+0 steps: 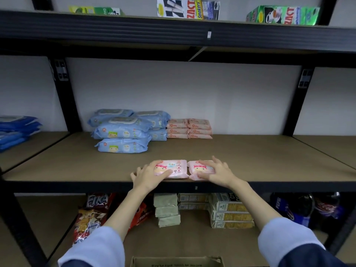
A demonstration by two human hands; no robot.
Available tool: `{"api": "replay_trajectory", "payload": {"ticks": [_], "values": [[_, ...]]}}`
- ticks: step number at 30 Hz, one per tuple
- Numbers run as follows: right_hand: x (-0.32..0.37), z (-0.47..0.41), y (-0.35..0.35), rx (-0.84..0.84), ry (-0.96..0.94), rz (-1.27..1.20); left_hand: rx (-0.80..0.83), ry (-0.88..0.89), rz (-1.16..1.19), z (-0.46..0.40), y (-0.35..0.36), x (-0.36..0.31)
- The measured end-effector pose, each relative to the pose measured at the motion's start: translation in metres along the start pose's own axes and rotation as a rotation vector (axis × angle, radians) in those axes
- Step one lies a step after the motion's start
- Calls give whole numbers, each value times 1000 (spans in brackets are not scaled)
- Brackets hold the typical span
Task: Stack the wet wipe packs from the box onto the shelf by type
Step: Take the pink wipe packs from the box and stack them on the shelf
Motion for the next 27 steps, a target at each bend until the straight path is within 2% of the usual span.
{"api": "replay_trajectory", "payload": {"ticks": [5,9,11,17,21,25,27], "values": [[10,-2,2,-7,3,44,70,-27,-43,-3,-6,-3],[5,-3,-7,-86,40,41,-31,81,-112,-3,0,-18],[4,-4,-6,-62,54,84,-47,136,-163,-3,7,-31],[8,-8,8,-4,69,155,91,139,-305,-10,22,-37],[10,-11,17,-7,62,191,107,147,-399,-11,26,-38],[15,-14,18,-12,60,179,126,141,-406,-11,25,-40],[14,-11,13,-20,39,95,149,135,-371,-11,22,-40]]}}
Point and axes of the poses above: each hand's wrist, its own z-axis away from the middle knuckle, its own y-axis out of the palm, x = y × z, the point moved 2 cm from there along -z, towards the middle knuckle, and after that the axes turned 3 degrees about z, right-handed, at the moved point
